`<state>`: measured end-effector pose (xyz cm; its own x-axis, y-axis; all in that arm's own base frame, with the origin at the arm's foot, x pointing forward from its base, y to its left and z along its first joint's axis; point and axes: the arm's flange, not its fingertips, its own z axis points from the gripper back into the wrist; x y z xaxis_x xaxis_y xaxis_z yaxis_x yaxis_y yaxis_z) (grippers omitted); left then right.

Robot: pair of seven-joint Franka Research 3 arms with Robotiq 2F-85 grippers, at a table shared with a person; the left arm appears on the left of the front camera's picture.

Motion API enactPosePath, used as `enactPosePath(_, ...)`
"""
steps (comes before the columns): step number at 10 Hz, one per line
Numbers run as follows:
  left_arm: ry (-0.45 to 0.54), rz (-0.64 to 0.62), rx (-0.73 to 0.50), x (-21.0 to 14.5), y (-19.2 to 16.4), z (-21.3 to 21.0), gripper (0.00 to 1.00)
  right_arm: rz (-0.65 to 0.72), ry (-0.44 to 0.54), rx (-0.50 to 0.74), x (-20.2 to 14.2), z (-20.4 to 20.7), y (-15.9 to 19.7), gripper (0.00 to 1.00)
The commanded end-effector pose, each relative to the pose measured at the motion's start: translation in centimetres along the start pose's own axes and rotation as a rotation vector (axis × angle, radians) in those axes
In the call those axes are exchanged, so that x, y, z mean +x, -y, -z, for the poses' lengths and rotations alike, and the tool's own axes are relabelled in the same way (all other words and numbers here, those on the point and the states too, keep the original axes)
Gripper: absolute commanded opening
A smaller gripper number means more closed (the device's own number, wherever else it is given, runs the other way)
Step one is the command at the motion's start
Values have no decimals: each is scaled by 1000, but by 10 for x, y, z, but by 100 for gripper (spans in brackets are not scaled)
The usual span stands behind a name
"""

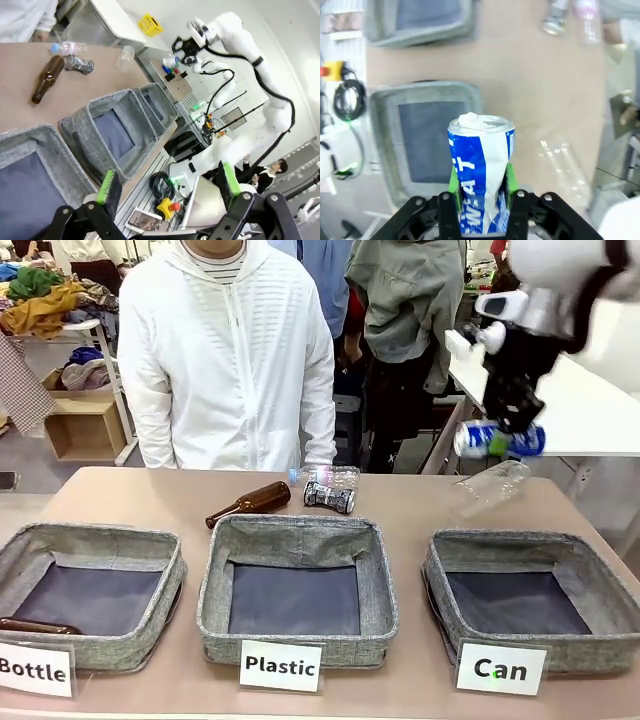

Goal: Sort the can waste into the basket.
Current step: Pick up the can waste from the table and place it in the right Fabric basket.

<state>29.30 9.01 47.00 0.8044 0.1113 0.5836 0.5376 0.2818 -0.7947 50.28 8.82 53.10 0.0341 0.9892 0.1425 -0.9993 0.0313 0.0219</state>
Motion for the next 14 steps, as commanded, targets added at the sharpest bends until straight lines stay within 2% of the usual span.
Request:
enactPosePath(1,16,-11,-16,1,4,2,100,-60,31,-23,-28,53,-72,0)
enactPosePath(3,16,-11,-16,1,4,2,100,-80,-37,38,-40,76,-94,0)
enactPosePath(5,16,-11,-16,1,4,2,100,-86,-22,37,-49,78,-90,0)
enactPosePath(6,16,-11,-16,1,4,2,100,-103,-32,11,-51,78,-87,47)
enactPosePath(7,16,-11,-16,1,4,2,100,-107,-35,9,-52,78,-83,89)
enactPosePath(8,16,-11,-16,1,4,2,100,-107,-41,14,-54,78,-82,100)
enactPosePath(14,16,-11,-16,1,4,2,100,-100,-17,35,-57,85,-66,100)
